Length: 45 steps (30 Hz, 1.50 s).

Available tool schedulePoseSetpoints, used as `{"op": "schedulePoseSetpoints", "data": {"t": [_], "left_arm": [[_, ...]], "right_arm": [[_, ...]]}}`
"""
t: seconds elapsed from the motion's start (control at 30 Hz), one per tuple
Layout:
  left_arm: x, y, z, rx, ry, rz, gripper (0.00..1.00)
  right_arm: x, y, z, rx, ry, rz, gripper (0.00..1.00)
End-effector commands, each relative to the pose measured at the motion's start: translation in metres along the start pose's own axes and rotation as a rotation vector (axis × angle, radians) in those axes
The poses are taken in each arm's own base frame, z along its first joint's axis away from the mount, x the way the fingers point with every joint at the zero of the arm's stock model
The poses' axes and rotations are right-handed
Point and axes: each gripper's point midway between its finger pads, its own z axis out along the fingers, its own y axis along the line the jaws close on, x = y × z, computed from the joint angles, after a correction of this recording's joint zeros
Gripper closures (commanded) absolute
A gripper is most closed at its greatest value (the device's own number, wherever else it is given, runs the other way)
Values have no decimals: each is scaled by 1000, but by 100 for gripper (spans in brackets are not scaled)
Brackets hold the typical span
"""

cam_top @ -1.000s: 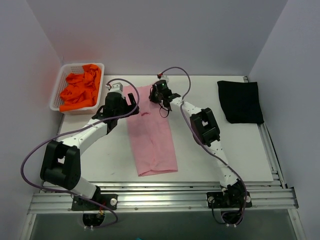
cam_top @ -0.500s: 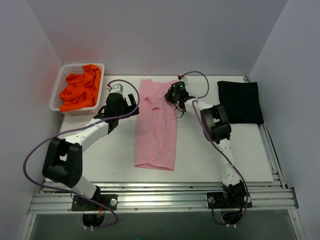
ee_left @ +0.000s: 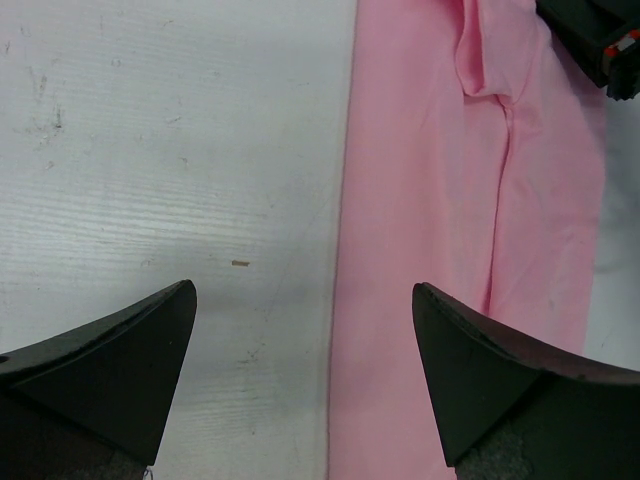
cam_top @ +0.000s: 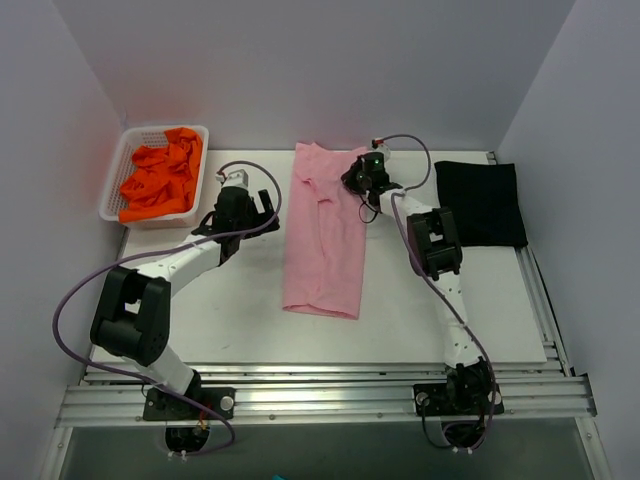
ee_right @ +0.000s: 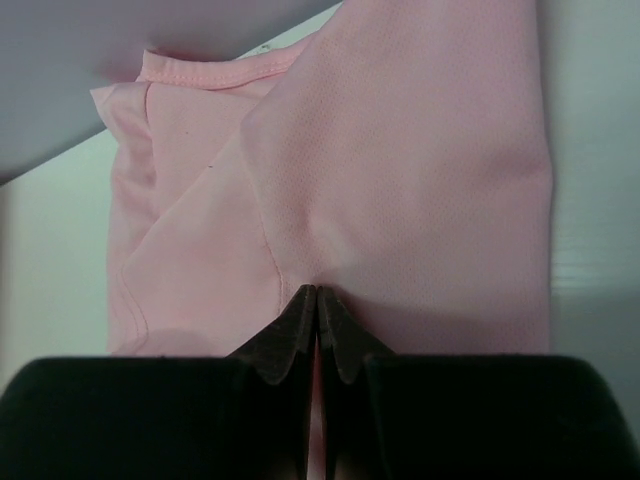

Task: Fold and stack the t-shirts
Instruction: Fold the tshirt

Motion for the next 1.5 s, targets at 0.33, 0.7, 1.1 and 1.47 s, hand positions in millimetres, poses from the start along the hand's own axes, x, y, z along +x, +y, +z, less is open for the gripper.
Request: {"op": "schedulePoseSetpoints", "data": {"t": [0.33, 0.7, 1.1, 1.47], "left_arm": [[-36, -11, 6, 37, -94, 14, 2], [-32, -9, 13, 56, -78, 18, 2], [-32, -9, 16, 54, -79, 13, 2], [-46, -13, 11, 72, -131, 30, 2]], "right_arm": [[52, 51, -5, 25, 71, -134, 100], [22, -13, -19, 195, 1, -126, 100], [30, 38, -19, 74, 5, -228, 100], [2, 94, -53, -41, -102, -402, 2]]}}
